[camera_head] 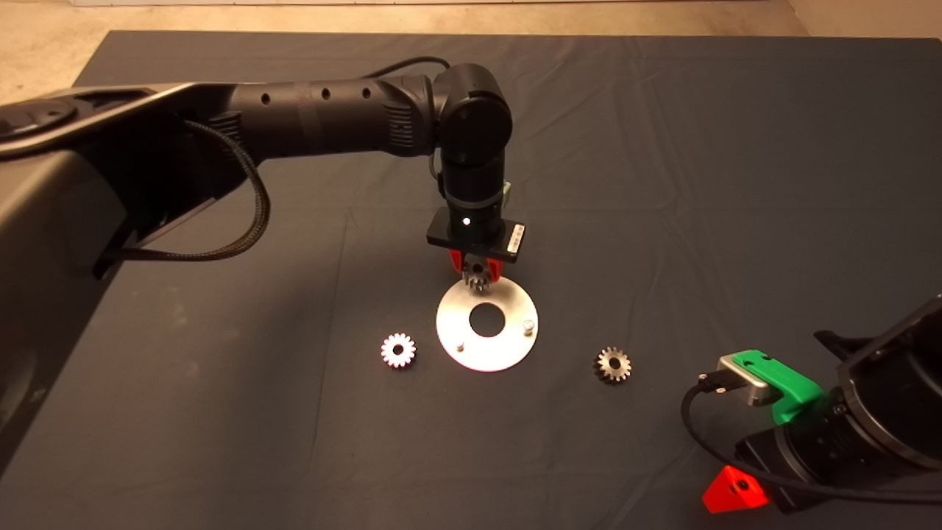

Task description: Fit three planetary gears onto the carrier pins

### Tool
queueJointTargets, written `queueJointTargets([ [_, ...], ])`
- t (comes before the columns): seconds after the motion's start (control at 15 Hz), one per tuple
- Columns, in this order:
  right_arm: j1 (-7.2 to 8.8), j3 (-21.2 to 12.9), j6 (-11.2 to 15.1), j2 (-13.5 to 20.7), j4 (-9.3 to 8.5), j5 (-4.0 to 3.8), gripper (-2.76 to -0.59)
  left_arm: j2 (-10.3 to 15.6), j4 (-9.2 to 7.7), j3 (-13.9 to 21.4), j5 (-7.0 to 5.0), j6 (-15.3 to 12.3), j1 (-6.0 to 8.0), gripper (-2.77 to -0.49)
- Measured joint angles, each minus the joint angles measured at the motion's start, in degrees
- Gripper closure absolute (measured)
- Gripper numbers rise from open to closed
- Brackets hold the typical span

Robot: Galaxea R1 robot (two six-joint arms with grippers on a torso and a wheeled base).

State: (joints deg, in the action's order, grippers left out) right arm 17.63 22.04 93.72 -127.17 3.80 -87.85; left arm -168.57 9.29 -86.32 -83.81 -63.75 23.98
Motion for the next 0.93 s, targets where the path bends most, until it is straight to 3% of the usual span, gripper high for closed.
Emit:
queueJointTargets([
  [0.67, 0.00, 0.0, 0.0, 0.0, 0.00, -0.02, -2.76, 0.0, 0.00, 0.0, -0.21, -0.1, 0.00, -0.94],
  [0.93, 0.00, 0.0, 0.0, 0.0, 0.00, -0.02, -2.76, 0.0, 0.11, 0.0, -0.26, -0.1, 0.00, -1.06],
])
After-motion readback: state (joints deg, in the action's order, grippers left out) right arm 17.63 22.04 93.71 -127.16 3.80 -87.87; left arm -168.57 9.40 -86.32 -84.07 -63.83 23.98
